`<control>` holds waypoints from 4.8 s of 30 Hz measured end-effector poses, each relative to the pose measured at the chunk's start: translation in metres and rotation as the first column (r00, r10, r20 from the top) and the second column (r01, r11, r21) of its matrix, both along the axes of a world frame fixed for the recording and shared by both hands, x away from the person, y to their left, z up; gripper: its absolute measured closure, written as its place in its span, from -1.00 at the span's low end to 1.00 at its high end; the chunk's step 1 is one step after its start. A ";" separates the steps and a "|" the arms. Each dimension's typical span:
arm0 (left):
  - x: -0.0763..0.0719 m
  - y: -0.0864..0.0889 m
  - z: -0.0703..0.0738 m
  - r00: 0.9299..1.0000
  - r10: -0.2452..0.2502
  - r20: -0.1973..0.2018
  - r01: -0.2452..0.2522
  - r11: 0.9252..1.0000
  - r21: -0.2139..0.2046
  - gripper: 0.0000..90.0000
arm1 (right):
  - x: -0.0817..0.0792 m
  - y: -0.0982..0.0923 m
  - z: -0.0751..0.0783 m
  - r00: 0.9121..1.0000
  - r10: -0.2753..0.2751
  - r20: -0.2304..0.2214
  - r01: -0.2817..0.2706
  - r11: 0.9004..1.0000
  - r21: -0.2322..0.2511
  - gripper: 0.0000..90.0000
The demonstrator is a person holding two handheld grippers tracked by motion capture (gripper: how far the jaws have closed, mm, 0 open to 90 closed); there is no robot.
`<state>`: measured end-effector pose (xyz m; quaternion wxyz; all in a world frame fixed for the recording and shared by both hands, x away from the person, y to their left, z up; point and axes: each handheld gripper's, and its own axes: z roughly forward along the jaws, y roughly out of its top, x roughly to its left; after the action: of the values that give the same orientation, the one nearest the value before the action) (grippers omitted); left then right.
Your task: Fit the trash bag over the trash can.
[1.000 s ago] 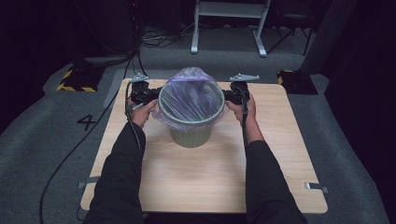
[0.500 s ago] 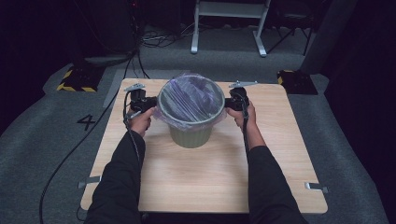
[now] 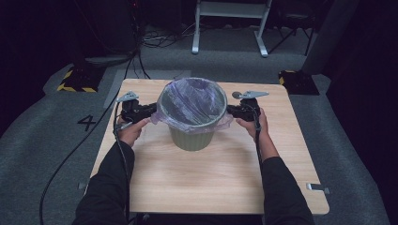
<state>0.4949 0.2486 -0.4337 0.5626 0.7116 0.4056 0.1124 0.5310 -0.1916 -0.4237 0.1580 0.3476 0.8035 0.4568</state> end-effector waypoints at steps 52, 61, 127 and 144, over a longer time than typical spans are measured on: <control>-0.073 -0.063 -0.018 0.938 -0.342 0.063 0.272 0.835 0.477 1.00 | -0.103 0.009 -0.012 0.937 0.349 0.025 -0.318 0.878 -0.358 1.00; -0.075 -0.067 -0.036 0.940 -0.342 0.000 0.296 0.814 0.500 0.99 | -0.087 0.006 -0.036 0.960 0.257 -0.112 -0.280 0.872 -0.402 1.00; -0.136 -0.025 -0.071 0.986 -0.120 -0.118 0.161 0.871 0.465 -0.69 | -0.135 0.003 0.077 0.943 0.166 0.288 -0.174 0.985 0.004 -0.49; -0.136 -0.025 -0.071 0.986 -0.121 -0.119 0.162 0.870 0.465 -0.68 | -0.049 0.102 0.116 0.966 0.228 0.121 -0.212 0.968 -0.136 -0.48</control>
<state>0.3591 0.2237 -0.5043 0.3607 0.8592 0.3364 0.1358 0.4818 -0.0901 -0.3078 0.1814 0.2139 0.8510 0.4440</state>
